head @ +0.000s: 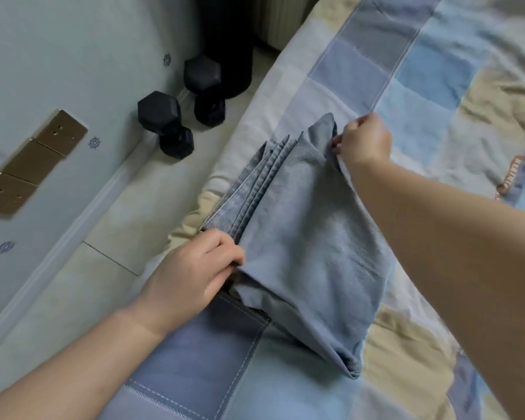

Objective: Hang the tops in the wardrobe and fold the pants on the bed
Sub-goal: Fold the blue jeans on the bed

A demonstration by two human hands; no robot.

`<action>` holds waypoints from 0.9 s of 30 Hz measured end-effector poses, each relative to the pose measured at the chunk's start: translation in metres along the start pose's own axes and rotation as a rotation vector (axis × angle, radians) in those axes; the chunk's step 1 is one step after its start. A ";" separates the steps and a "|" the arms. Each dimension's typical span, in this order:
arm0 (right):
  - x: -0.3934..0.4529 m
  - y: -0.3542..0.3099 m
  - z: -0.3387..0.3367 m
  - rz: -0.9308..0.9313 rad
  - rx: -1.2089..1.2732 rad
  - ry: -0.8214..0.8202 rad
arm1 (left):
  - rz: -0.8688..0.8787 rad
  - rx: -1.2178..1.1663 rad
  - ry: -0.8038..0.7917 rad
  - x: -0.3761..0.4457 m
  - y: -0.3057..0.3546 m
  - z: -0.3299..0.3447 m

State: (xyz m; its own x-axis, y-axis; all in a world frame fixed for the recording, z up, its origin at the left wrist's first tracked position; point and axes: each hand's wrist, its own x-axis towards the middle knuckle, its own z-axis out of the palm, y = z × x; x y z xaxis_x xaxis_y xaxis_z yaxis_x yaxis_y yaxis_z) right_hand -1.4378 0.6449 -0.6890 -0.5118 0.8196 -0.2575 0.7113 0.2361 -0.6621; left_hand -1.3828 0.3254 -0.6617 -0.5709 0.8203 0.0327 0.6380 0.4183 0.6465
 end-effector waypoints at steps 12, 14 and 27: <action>-0.024 -0.008 -0.002 -0.356 -0.214 -0.452 | -0.183 0.000 0.076 -0.039 -0.004 0.009; -0.026 -0.002 0.004 -0.411 -0.217 -0.345 | -0.180 0.017 0.074 -0.037 -0.003 0.007; -0.045 0.011 0.000 -0.422 -0.129 -0.134 | -0.317 0.096 0.021 -0.016 -0.010 -0.004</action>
State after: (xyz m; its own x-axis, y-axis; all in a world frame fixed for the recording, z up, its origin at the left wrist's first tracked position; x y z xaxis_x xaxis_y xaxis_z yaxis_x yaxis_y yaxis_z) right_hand -1.4070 0.6108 -0.6851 -0.8212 0.5652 -0.0785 0.4770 0.6044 -0.6380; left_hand -1.3813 0.3065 -0.6658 -0.7591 0.6352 -0.1422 0.4718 0.6874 0.5521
